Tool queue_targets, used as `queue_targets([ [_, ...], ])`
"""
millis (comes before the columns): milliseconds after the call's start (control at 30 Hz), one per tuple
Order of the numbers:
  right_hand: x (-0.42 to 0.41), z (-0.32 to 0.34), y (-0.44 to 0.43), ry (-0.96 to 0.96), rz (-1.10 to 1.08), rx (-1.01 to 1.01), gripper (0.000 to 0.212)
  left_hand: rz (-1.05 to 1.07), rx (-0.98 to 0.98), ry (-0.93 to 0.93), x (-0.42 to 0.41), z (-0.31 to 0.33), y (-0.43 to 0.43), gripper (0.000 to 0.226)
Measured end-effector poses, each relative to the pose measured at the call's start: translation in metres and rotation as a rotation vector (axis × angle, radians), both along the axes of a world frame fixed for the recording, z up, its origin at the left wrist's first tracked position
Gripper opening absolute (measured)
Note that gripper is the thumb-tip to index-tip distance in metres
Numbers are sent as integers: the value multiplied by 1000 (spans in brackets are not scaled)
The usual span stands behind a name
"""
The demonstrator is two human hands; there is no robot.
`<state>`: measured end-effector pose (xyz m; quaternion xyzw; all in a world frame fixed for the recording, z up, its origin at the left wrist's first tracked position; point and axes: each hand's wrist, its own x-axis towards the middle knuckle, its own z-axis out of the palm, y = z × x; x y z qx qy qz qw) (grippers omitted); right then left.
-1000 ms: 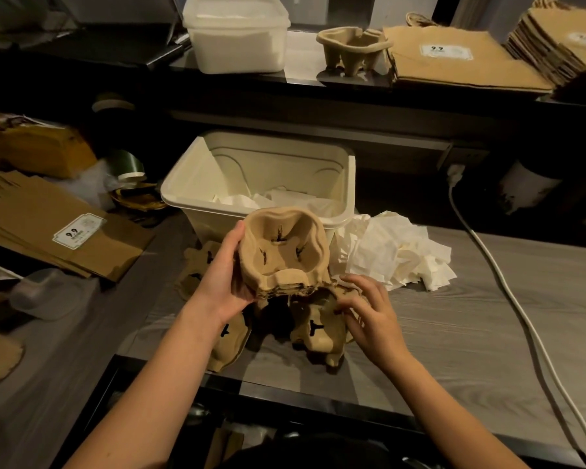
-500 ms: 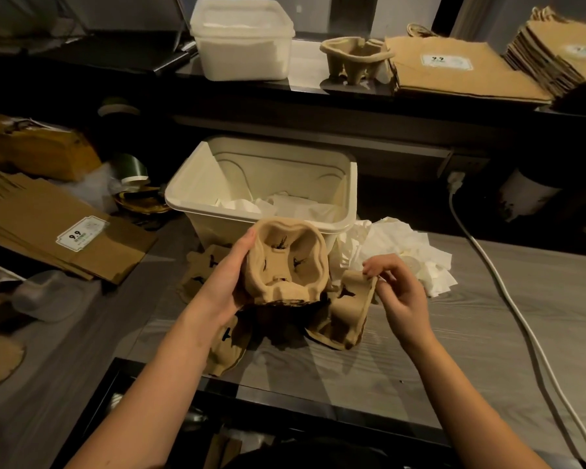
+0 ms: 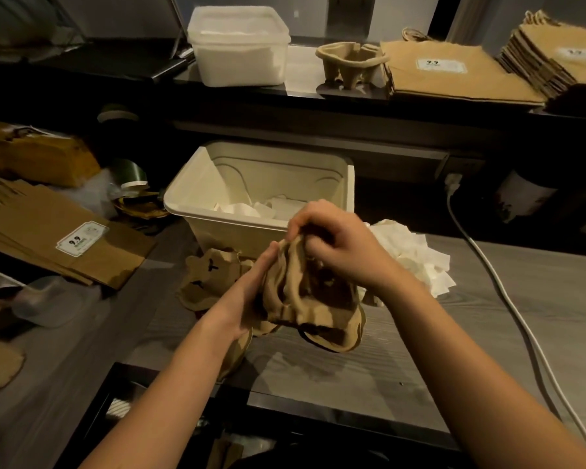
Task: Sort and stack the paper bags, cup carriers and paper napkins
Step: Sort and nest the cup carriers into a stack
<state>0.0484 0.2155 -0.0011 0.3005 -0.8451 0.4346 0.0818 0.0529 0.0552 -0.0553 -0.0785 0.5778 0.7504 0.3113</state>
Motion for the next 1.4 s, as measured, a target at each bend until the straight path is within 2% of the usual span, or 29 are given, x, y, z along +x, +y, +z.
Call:
queue_targets([
  [100, -7, -9, -8, 55, -16, 169, 21, 3, 110, 59, 4, 1, 2, 41],
  [233, -9, -22, -6, 195, -121, 326, 36, 30, 150, 45, 0, -1, -3, 51],
  [333, -8, -26, -2, 101, -228, 337, 48, 25, 144, 18, -2, -4, -7, 62],
  [433, -9, -30, 0, 15, -280, 348, 42, 7, 117, 44, -2, -5, -7, 71],
  [533, -10, -32, -3, 42, -284, 372, 40, -19, 151, 58, -2, -5, -6, 71],
  [600, -10, -33, -3, 37, -283, 308, 38, -19, 116, 92, -4, -4, -7, 57],
  [733, -6, -45, 10, -29, -447, -150, 19, 109, 120, 87, -12, 1, -16, 51],
  [800, 0, -63, 23, -22, -531, -212, 14, 171, 142, 89, -16, 4, -23, 45],
  [900, 11, -101, 36, -99, -468, 68, 18, 221, 151, 111, -19, 9, -31, 31],
  [967, 16, -124, 40, -110, -397, 252, 38, 225, 135, 113, -19, 10, -33, 34],
  [1033, 15, -140, 40, -33, -353, 395, 56, 228, 122, 104, -18, 8, -33, 38],
  [1100, 13, -151, 38, 44, -388, 482, 63, 236, 108, 99, -18, 8, -32, 32],
  [1200, 10, -151, 34, 106, -488, 397, 49, 245, 95, 104, -18, 9, -32, 27],
  [1400, 14, -130, 41, 168, -617, -44, 23, 235, 133, 122, -21, 10, -40, 42],
])
